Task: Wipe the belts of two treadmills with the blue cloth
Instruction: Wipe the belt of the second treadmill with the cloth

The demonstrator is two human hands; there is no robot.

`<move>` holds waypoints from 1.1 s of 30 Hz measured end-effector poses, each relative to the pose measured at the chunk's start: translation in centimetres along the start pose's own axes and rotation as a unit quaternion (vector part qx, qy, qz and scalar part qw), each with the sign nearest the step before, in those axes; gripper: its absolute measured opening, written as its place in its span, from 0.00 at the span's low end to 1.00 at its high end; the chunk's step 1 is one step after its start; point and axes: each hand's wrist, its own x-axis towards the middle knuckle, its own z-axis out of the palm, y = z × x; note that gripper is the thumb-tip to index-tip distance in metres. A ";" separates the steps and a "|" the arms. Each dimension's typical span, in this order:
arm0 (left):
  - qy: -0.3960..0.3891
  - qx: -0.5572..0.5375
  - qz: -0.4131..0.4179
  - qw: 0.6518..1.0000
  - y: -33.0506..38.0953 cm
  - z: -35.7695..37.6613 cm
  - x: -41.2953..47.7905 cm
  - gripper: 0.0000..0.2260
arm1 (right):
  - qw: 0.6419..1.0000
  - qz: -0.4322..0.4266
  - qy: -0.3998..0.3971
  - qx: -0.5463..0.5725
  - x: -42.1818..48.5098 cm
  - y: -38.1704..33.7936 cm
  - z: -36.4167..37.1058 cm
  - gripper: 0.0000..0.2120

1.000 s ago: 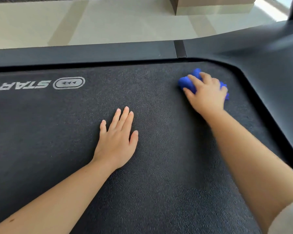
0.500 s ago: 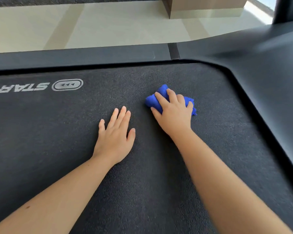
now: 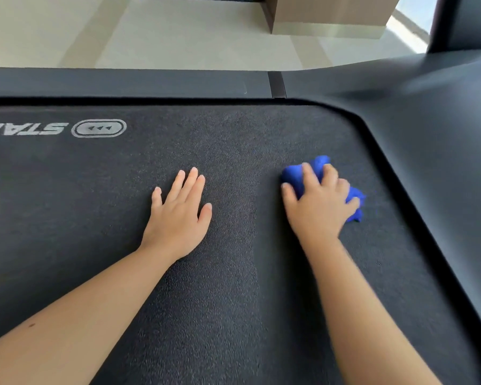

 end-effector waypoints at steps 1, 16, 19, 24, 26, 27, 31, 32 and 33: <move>0.004 0.000 -0.001 1.000 0.0 0.0 0.0 0.25 | 0.999 -0.035 0.002 0.004 -1.3 -1.5 0.3 0.22; 0.003 -0.004 0.002 1.000 -0.1 0.0 0.0 0.25 | 1.000 -0.007 0.004 -0.021 0.4 9.3 -3.1 0.22; 0.008 -0.001 0.002 1.000 0.0 0.1 0.0 0.25 | 0.999 -0.025 0.019 -0.023 -1.2 7.3 -2.7 0.24; 0.012 0.005 0.001 1.000 0.0 0.4 0.1 0.25 | 0.991 -0.136 -0.010 -0.012 -6.6 1.5 -2.8 0.25; 0.016 0.002 0.000 1.000 -0.1 0.3 0.1 0.25 | 0.987 -0.158 -0.027 -0.002 -8.0 -0.2 -2.7 0.25; 0.017 -0.002 0.001 1.000 -0.1 0.3 0.1 0.25 | 0.986 -0.165 -0.028 0.003 -8.1 -0.4 -2.7 0.24; 0.021 -0.011 0.007 1.000 -0.2 0.4 0.0 0.24 | 0.978 -0.207 -0.026 0.024 -7.4 1.2 -3.1 0.24; 0.024 -0.015 0.008 1.000 -0.3 0.4 0.1 0.24 | 0.976 -0.212 -0.027 0.030 -7.3 1.6 -3.2 0.24; 0.027 -0.019 0.009 0.999 -0.4 0.4 0.1 0.24 | 0.976 -0.212 -0.026 0.032 -7.1 2.0 -3.3 0.24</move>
